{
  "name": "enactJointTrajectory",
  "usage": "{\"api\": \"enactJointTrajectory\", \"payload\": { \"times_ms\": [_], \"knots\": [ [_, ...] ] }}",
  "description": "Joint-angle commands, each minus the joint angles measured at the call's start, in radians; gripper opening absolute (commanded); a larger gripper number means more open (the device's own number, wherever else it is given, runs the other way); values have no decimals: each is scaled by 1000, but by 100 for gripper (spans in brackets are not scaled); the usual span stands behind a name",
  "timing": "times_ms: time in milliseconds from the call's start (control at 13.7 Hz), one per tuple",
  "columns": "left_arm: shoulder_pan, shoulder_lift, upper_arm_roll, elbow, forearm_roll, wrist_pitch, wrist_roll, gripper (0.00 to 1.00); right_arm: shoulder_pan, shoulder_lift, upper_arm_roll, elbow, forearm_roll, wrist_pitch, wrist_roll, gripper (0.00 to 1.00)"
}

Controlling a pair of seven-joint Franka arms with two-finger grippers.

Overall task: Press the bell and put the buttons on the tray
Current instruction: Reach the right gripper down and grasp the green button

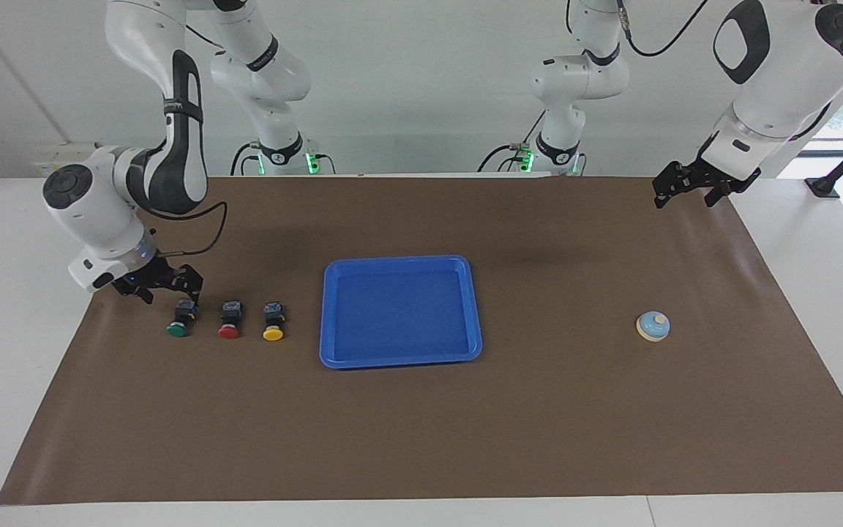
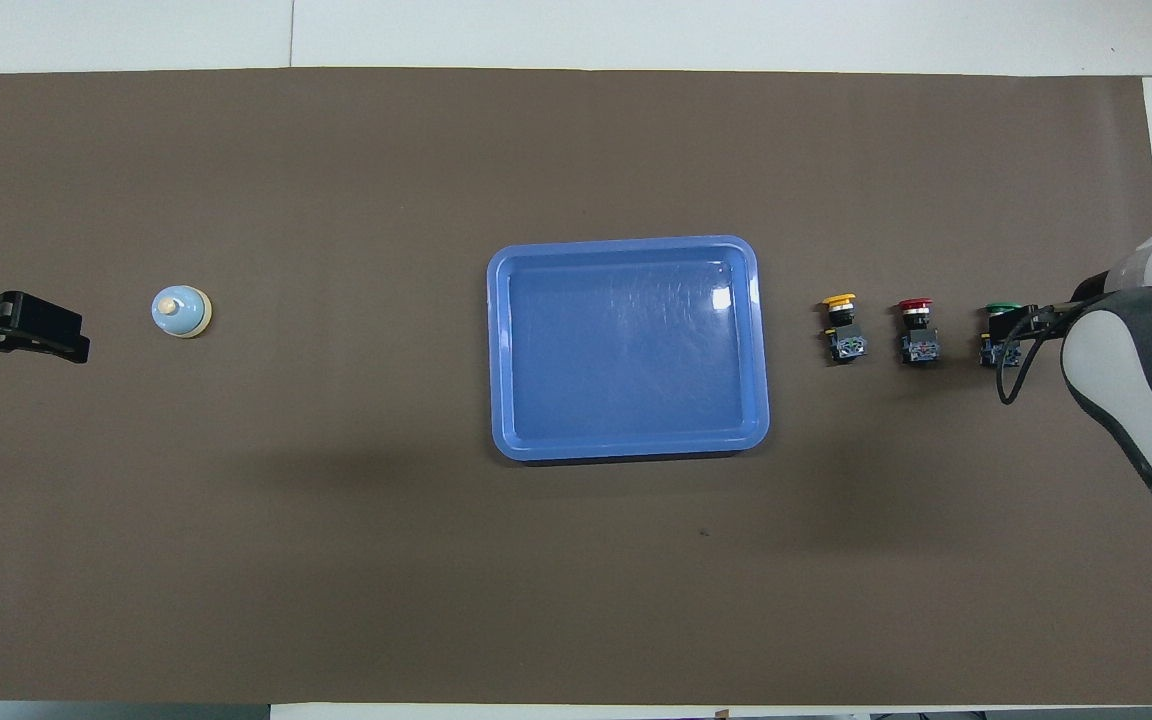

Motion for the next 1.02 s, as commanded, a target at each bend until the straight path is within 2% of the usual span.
{"api": "enactJointTrajectory", "payload": {
  "times_ms": [0, 438, 511, 730, 876, 949],
  "knots": [
    [-6, -12, 10, -5, -6, -17, 0, 100, -26, -7, 10, -50, 19, 32, -12, 100],
    [-6, -12, 10, -3, -6, -16, 0, 100, -26, 82, 9, -54, 19, 147, 29, 100],
    [-6, -12, 10, -3, -6, -17, 0, 100, -26, 88, 10, -51, 18, 148, 32, 95],
    [-6, -12, 10, -5, -6, -16, 0, 100, -14, 89, 10, -54, 18, 171, 100, 66],
    [-6, -12, 10, -3, -6, -16, 0, 100, -12, 89, 10, -53, 18, 173, 100, 41],
    [-6, -12, 10, -3, -6, -17, 0, 100, -9, 89, 10, -48, 16, 168, 100, 19]
  ]
}}
